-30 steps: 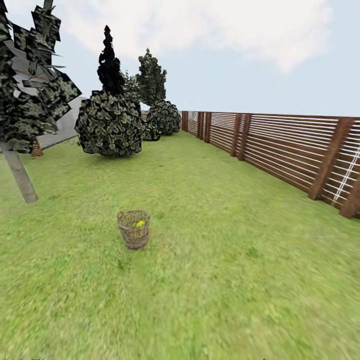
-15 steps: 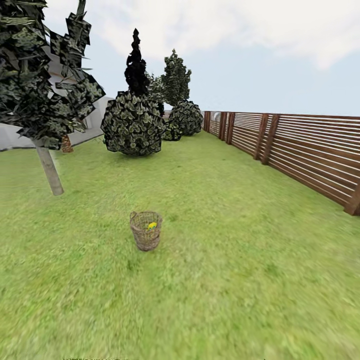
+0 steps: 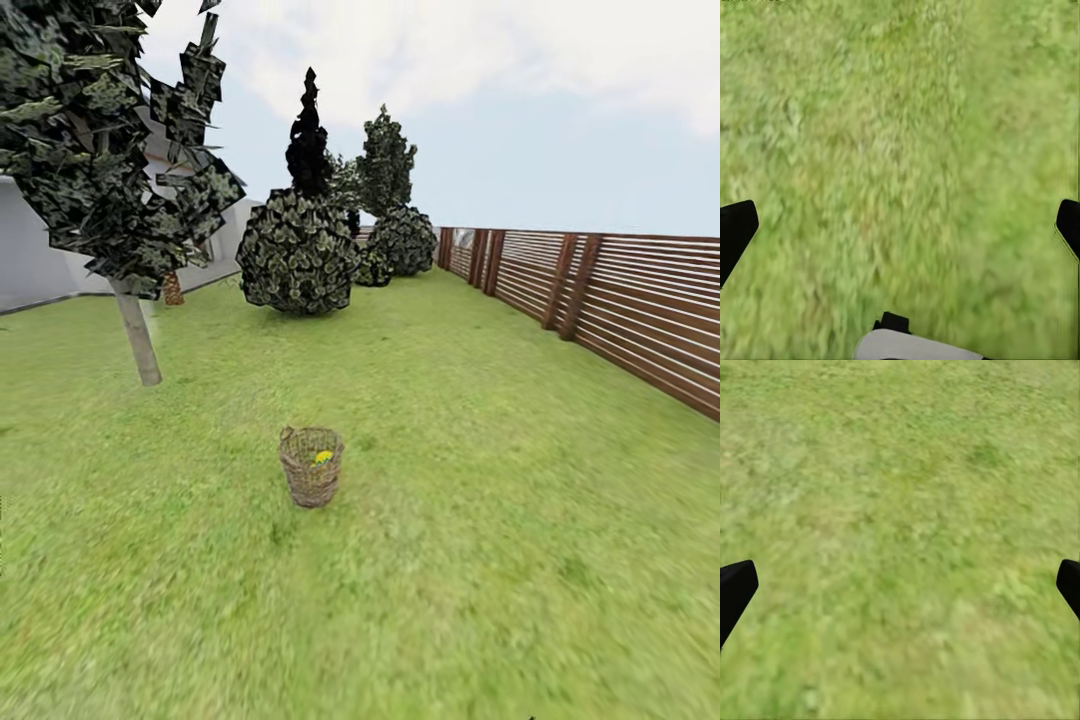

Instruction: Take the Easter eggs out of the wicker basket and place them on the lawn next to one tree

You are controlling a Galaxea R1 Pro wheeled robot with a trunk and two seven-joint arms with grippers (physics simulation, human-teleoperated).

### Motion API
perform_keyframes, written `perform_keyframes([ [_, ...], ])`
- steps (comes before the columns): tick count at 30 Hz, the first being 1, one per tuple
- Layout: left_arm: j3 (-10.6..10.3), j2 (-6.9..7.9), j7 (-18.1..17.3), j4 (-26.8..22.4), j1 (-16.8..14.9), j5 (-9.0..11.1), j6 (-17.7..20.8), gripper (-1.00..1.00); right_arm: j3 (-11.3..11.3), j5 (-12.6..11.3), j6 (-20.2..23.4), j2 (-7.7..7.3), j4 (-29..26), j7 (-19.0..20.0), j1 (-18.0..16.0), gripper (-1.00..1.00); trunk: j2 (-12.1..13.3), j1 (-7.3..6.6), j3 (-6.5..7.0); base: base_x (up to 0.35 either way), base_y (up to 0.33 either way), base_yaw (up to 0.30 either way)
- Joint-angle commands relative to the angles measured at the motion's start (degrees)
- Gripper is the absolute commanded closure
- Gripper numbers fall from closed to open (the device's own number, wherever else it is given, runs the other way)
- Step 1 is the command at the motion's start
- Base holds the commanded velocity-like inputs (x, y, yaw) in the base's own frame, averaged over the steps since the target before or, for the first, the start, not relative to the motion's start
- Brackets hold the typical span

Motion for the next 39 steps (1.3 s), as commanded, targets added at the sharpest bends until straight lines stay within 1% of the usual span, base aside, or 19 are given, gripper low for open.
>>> perform_keyframes([
  [1, 0.3, -0.02, 0.0, 0.0, 0.0, -0.2, -0.2, -1.00, 0.2, -0.5, -0.2, -0.01, 0.0, 0.1, 0.0, -1.00, -0.1, 0.05, -0.03, 0.221, -0.209, 0.142],
  [15, 0.3, -0.02, 0.1, 0.1, -0.1, -0.3, -0.1, -1.00, -0.1, -0.7, -0.2, -0.01, 0.0, 0.0, 0.0, -1.00, -0.1, 0.05, 1.01, 0.224, -0.211, 0.159],
  [39, 0.3, -0.02, 0.0, 0.1, 0.0, -0.3, -0.1, -1.00, -0.1, -0.7, -0.2, -0.09, 0.0, 0.0, 0.0, -1.00, -0.1, 0.05, 1.19, 0.223, -0.221, 0.280],
])
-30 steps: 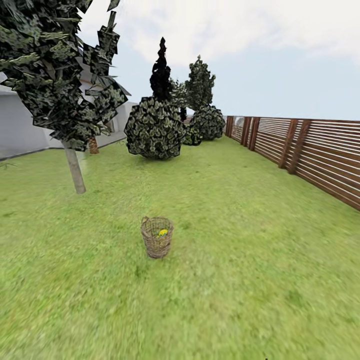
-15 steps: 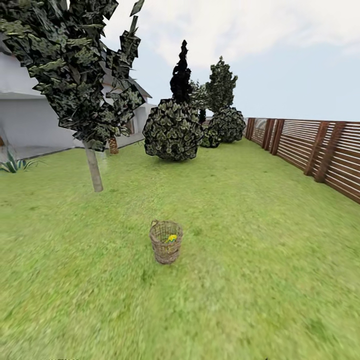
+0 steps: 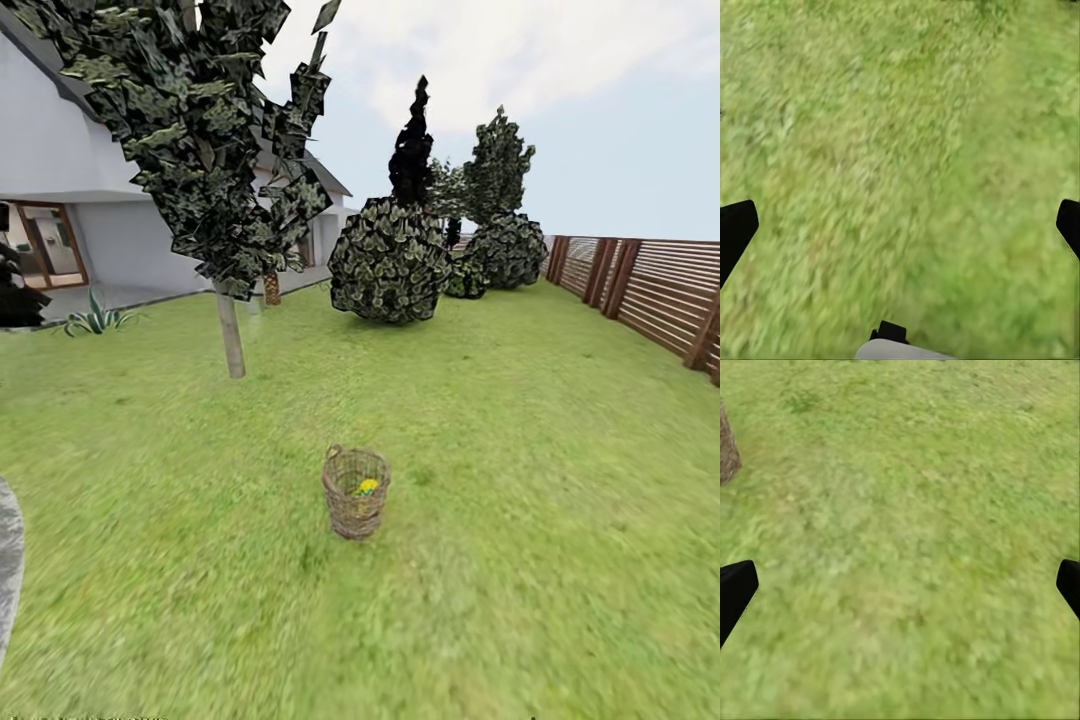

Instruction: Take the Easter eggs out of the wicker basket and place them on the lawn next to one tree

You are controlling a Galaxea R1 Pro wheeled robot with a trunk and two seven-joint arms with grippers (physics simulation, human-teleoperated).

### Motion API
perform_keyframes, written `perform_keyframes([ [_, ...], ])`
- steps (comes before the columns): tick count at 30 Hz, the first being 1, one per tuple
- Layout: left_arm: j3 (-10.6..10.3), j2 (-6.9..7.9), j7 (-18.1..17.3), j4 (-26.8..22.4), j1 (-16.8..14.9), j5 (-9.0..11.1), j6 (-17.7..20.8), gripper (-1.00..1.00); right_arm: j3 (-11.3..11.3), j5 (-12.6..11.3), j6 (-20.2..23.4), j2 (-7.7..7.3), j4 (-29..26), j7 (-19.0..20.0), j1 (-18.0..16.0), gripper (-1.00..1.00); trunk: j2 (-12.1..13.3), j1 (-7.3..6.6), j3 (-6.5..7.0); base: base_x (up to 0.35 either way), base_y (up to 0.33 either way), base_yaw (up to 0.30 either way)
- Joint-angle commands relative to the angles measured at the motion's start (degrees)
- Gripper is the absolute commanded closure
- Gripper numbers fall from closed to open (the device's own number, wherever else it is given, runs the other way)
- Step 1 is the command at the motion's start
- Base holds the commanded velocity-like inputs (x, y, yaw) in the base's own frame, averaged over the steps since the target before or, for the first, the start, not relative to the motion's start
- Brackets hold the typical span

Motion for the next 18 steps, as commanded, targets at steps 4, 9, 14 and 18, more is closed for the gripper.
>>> perform_keyframes([
  [4, 0.3, -0.02, 0.0, 0.1, -0.1, -0.2, -0.2, -1.00, 0.2, -0.5, -0.1, -0.02, 0.0, 0.1, 0.0, -1.00, 0.0, 0.04, -0.02, 0.215, -0.264, 0.287],
  [9, 0.3, -0.02, 0.0, 0.1, 0.0, -0.2, -0.3, -1.00, 0.2, -0.5, -0.2, -0.02, 0.0, 0.1, 0.0, -1.00, 0.0, 0.04, -0.02, 0.214, -0.272, 0.287],
  [14, 0.3, -0.02, 0.0, 0.1, 0.0, -0.2, -0.2, -1.00, 0.1, -0.5, -0.1, -0.02, -0.1, 0.1, 0.0, -1.00, 0.0, 0.04, -0.03, 0.189, -0.291, 0.287],
  [18, 0.3, -0.02, 0.0, 0.1, 0.0, -0.2, -0.3, -1.00, 0.1, -0.5, -0.2, -0.02, -0.1, 0.1, 0.0, -1.00, 0.0, 0.04, -0.12, 0.158, -0.306, 0.284],
])
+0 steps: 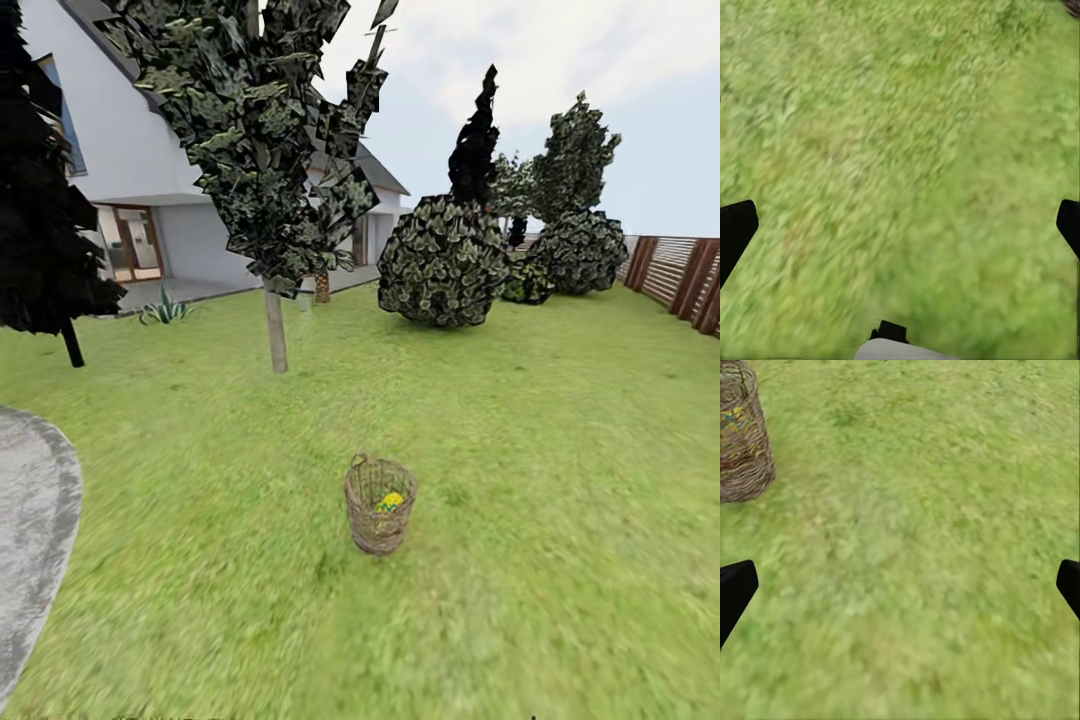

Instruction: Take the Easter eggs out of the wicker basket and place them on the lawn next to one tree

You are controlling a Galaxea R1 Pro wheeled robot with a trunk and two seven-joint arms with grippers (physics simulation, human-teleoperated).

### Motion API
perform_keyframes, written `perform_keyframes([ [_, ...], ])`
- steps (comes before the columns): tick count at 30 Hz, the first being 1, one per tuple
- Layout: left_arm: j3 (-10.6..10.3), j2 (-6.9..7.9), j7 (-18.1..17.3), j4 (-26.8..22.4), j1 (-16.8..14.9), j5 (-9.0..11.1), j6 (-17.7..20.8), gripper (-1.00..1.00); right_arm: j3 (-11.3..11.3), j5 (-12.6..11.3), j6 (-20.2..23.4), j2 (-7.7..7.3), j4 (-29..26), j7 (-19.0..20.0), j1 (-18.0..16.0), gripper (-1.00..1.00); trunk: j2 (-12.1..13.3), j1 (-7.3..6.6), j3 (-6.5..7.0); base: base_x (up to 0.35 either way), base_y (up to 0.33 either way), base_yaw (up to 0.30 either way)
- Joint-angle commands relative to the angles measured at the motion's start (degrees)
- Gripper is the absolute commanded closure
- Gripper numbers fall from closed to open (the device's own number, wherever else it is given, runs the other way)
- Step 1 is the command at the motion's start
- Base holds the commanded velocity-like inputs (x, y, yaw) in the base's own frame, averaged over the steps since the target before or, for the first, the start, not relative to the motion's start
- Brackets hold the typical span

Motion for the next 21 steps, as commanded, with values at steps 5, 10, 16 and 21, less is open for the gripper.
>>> perform_keyframes([
  [5, 0.3, -0.02, 0.0, 0.1, 0.0, -0.2, -0.2, -1.00, 0.3, -0.5, -0.2, -0.01, 0.0, 0.1, 0.0, -1.00, 0.0, 0.03, -0.18, 0.136, -0.315, 0.280],
  [10, 0.3, -0.02, 0.0, 0.1, 0.0, -0.2, -0.1, -1.00, 0.3, -0.5, -0.2, -0.05, -0.1, 0.1, 0.0, -1.00, 0.0, 0.03, -0.35, 0.122, -0.318, 0.277],
  [16, 0.3, -0.02, 0.0, 0.1, -0.1, -0.2, -0.2, -1.00, 0.3, -0.5, -0.2, -0.10, -0.1, 0.1, 0.0, -1.00, 0.0, 0.03, -0.55, 0.116, -0.319, 0.268],
  [21, 0.3, -0.02, 0.1, 0.1, -0.1, -0.2, -0.2, -1.00, 0.5, -0.5, -0.2, -1.02, 0.0, 0.1, 0.0, -1.00, 0.0, 0.03, -0.58, 0.114, -0.320, 0.062],
])
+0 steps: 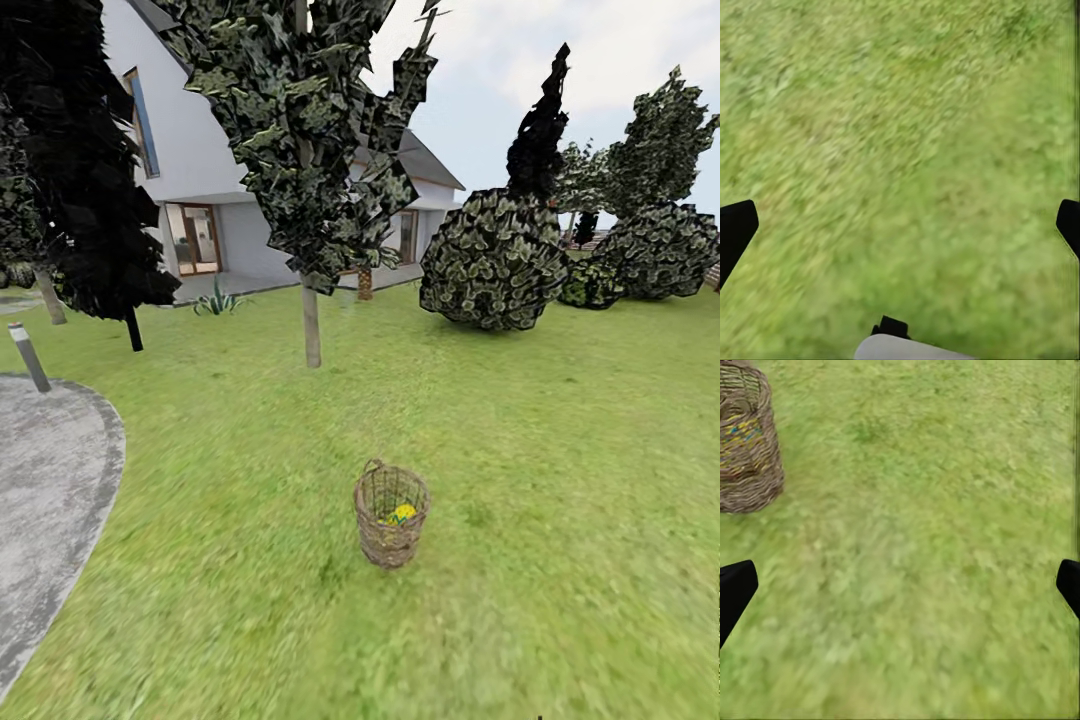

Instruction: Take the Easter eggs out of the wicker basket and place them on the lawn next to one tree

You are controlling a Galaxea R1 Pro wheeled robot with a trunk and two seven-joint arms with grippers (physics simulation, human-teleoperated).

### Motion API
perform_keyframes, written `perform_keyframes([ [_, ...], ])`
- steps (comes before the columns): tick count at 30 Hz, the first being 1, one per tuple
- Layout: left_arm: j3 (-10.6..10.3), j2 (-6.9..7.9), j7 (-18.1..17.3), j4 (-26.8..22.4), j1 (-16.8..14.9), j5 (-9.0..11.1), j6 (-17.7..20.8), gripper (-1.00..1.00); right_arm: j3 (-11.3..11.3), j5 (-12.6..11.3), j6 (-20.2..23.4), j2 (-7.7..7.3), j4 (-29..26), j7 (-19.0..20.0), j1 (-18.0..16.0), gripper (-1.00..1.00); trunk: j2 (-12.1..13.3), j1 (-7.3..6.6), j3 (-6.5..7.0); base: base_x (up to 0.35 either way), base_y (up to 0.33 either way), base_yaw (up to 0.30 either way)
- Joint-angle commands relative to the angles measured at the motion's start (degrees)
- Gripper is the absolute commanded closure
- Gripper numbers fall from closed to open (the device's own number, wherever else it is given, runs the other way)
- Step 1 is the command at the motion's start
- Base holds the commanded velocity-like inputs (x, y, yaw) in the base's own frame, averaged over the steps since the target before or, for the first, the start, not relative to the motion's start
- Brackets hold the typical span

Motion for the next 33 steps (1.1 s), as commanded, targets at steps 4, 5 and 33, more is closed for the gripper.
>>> perform_keyframes([
  [4, 0.4, -0.02, 0.0, 0.0, 0.0, -0.3, -0.1, -1.00, 0.3, -0.3, -0.2, -0.30, 0.2, 0.1, 0.0, -1.00, -0.1, 0.04, -0.05, 0.111, -0.320, 0.004],
  [5, 0.4, -0.02, 0.0, 0.0, 0.0, -0.3, -0.1, -1.00, 0.4, -0.1, -0.2, -0.46, 0.2, 0.2, 0.0, -1.00, -0.1, 0.04, -0.05, 0.100, -0.320, 0.001],
  [33, 0.4, -0.02, 0.2, 0.0, 0.0, -0.1, -0.1, -1.00, 0.2, -0.1, -0.2, -1.26, 0.2, 0.2, 0.0, -1.00, -0.1, 0.04, -0.05, 0.016, -0.086, 0.036],
])
